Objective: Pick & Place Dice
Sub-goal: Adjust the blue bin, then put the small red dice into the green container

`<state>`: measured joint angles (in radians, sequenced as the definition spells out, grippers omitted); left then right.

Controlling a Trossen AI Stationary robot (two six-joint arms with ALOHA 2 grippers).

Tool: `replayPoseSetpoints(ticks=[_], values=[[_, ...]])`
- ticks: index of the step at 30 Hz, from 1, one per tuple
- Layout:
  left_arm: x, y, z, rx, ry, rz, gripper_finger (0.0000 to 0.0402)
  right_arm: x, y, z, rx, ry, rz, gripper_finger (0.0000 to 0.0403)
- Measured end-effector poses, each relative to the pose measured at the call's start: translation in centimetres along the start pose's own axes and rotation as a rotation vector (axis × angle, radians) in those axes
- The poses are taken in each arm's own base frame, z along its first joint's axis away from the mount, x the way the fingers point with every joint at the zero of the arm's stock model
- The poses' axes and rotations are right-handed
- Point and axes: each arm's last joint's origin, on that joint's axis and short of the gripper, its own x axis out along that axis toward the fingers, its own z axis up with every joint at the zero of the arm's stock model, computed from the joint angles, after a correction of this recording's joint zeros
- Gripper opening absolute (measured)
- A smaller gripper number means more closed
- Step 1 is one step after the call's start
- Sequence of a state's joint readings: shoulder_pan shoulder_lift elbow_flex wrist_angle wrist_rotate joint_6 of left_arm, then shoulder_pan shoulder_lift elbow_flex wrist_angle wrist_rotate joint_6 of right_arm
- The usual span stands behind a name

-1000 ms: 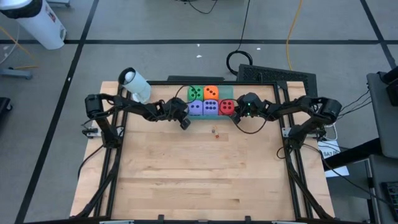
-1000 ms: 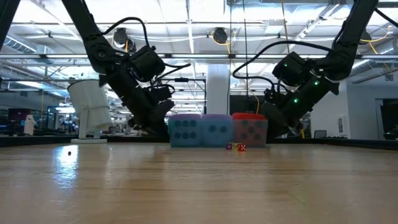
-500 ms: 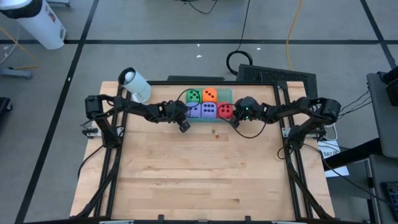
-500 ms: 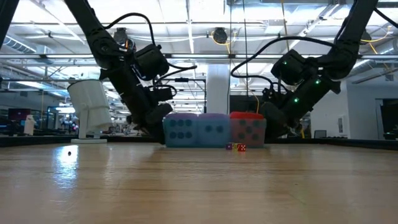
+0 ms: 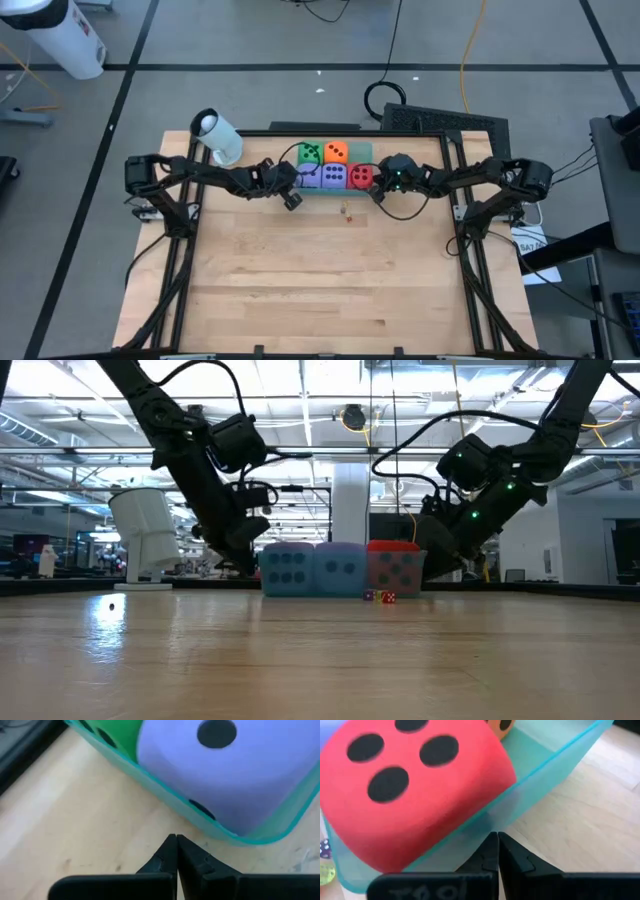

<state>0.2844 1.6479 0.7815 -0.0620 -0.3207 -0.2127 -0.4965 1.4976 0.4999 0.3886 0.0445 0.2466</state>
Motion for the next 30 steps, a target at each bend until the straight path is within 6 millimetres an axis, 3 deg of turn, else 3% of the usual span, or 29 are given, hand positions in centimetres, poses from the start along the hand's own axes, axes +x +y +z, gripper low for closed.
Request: replayPoseSetpoints(ticks=[6, 12, 16, 21, 25, 30], values=[[-1.3, 0.2, -0.1, 0.005, 0.005, 0.082, 0.0002, -1.3, 0.2, 0.4, -0.007, 0.005, -0.001, 0.0000], [-5.4, 0.3, -0.1, 0.069, -0.065, 0.138, 0.0002, -3.8, 1.4, 1.1, -0.070, -0.034, 0.021, 0.0000], [-8.9, 0.0, -0.8, 0.125, -0.231, 0.014, 0.0002, -6.2, 2.5, 1.3, -0.134, -0.058, 0.075, 0.0000], [-12.5, 0.7, -2.4, 0.249, -0.521, -0.307, 0.0001, -8.7, 5.0, 1.4, -0.218, -0.195, 0.216, 0.0000], [-14.1, 1.9, -4.1, 0.244, -0.632, -0.410, 0.0002, -8.9, 6.7, 0.5, -0.273, -0.292, 0.315, 0.0000], [-14.7, 3.0, -5.9, 0.191, -0.609, -0.407, 0.0008, -7.7, 7.8, -2.0, -0.330, -0.298, 0.325, 0.0000]])
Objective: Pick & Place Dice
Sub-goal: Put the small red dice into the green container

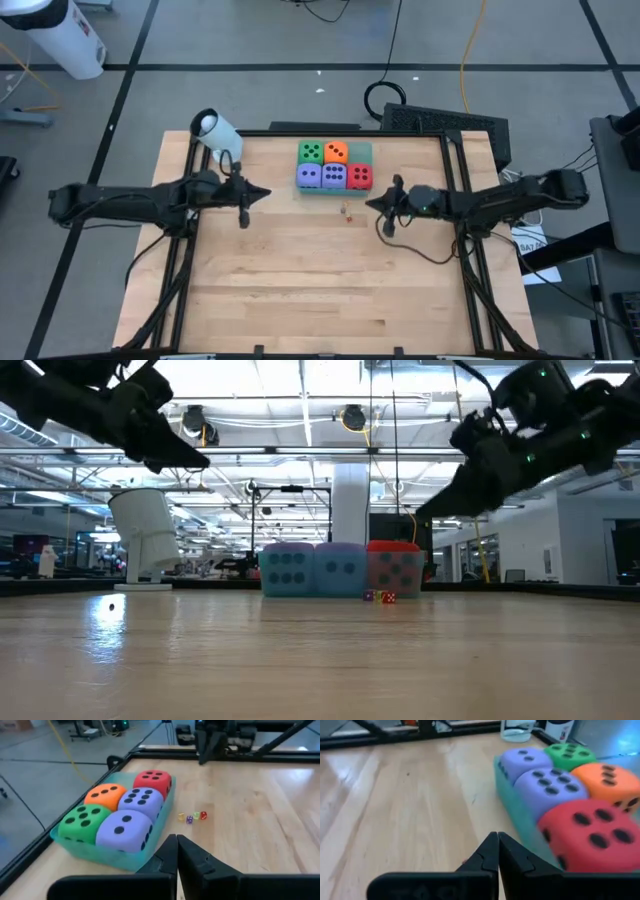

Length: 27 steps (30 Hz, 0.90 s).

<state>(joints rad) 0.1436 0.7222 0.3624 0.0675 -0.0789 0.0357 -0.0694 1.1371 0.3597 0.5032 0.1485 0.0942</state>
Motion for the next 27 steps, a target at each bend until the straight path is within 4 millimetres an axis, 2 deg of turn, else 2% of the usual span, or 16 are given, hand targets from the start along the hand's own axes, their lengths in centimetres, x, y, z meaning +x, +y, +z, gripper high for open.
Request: replayPoseSetpoints(ticks=[6, 9, 12, 16, 19, 22, 27], values=[[-0.8, 0.0, 0.1, -0.030, -0.014, -0.001, 0.0013, 2.1, 1.9, -3.6, 0.022, 0.087, -0.043, 0.0010], [-0.6, 0.0, 0.0, -0.071, -0.011, -0.001, 0.0014, 3.3, 2.8, -5.0, 0.015, 0.113, -0.092, 0.0046], [-0.5, -0.1, -0.3, -0.090, 0.022, -0.007, 0.0014, 4.3, 3.8, -6.1, 0.001, 0.112, -0.073, 0.0101], [-0.5, -0.3, -0.4, -0.087, 0.035, -0.013, 0.0014, 4.9, 4.8, -6.5, -0.062, 0.069, -0.030, 0.0178], [-0.5, -0.3, -0.3, -0.092, 0.029, -0.009, 0.0014, 5.3, 5.0, -6.7, -0.084, 0.082, -0.023, 0.0219], [-0.5, -0.4, -0.3, -0.091, 0.026, -0.001, 0.0014, 5.7, 5.0, -6.8, -0.036, 0.084, -0.058, 0.0239], [-0.6, -0.4, -0.3, -0.089, 0.025, 0.002, 0.0014, 6.3, 4.9, -7.5, 0.036, 0.117, -0.150, 0.0241]])
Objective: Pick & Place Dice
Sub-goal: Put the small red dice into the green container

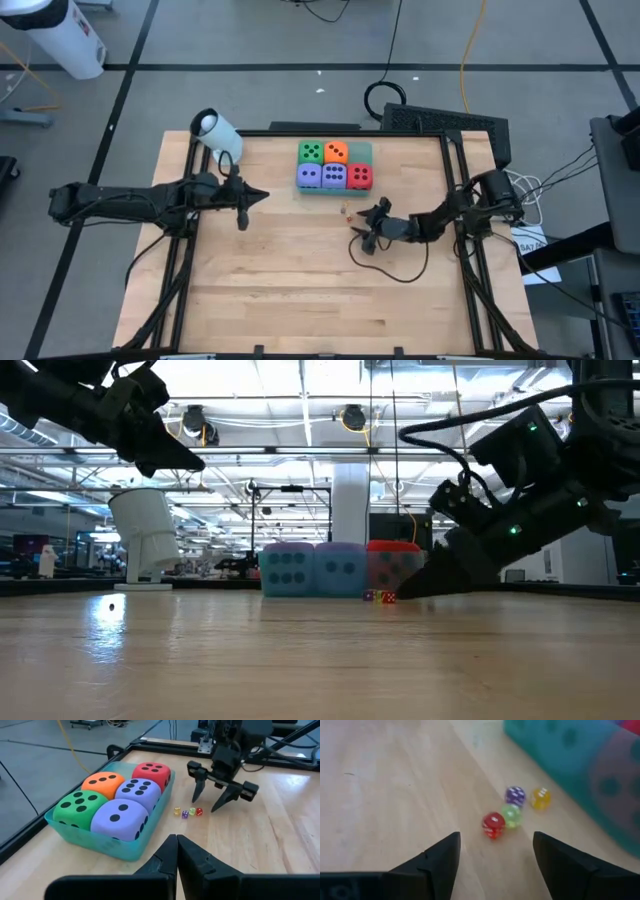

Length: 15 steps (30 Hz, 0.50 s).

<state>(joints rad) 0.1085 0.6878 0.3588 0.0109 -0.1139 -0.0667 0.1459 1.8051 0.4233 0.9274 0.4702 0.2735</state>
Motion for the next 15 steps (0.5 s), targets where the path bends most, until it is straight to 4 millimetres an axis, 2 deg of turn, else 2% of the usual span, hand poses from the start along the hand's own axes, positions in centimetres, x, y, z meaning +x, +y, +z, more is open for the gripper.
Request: replayPoseSetpoints(ticks=[9, 15], values=[[0.0, 0.0, 0.0, 0.001, -0.003, 0.000, 0.0015, 1.7, 0.8, -0.3, 0.017, 0.013, -0.011, 0.0224], [0.0, 0.0, 0.0, 0.003, -0.003, 0.012, 0.0015, 1.9, 0.8, -0.3, 0.018, 0.013, -0.030, 0.0213]])
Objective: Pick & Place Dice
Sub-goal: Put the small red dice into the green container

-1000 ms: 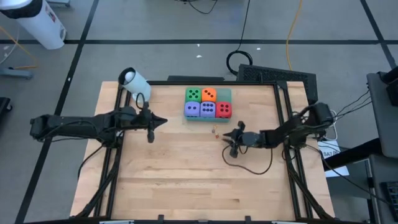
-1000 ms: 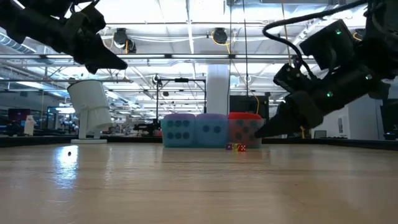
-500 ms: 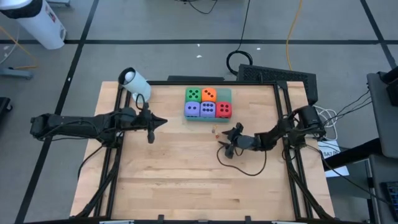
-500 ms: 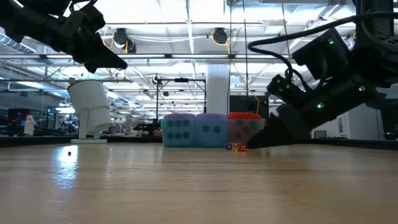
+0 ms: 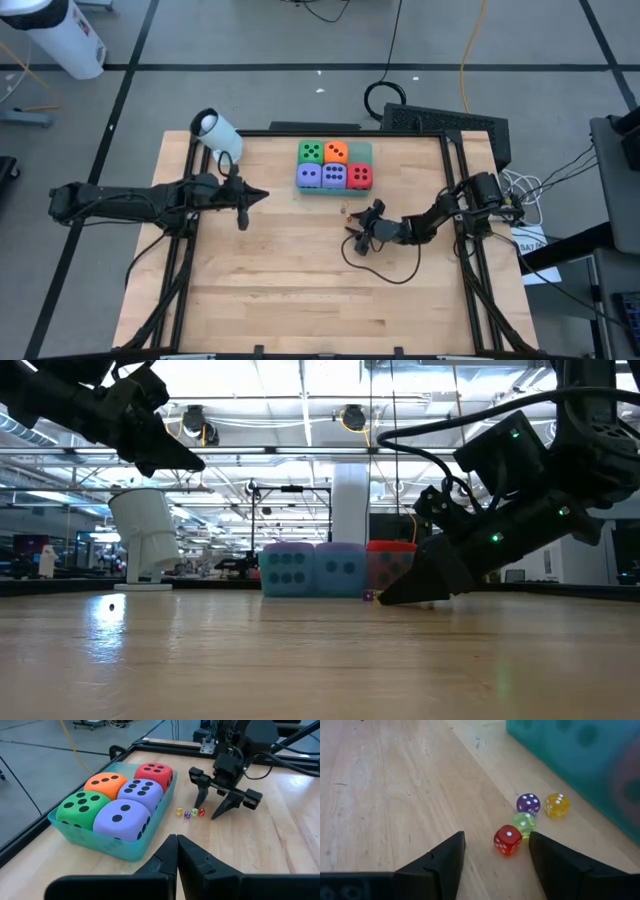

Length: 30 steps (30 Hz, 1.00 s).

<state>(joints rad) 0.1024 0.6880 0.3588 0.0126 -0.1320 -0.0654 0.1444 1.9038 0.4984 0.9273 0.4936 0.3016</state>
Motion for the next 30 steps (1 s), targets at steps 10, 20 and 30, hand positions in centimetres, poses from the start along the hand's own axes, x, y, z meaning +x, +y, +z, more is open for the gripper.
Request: replayPoseSetpoints(ticks=[10, 20, 30], values=[[0.00, 0.01, 0.01, 0.000, -0.001, 0.001, 0.0015, 0.13, -0.45, -0.25, -0.011, 0.030, -0.029, 0.0152], [0.00, 0.01, 0.01, 0.007, -0.001, 0.001, 0.0014, 0.28, -0.81, -0.27, -0.018, 0.041, -0.045, 0.0080], [0.00, 0.01, 0.00, 0.008, 0.000, 0.001, 0.0014, 0.28, -0.81, -0.29, -0.053, 0.042, -0.041, 0.0068]])
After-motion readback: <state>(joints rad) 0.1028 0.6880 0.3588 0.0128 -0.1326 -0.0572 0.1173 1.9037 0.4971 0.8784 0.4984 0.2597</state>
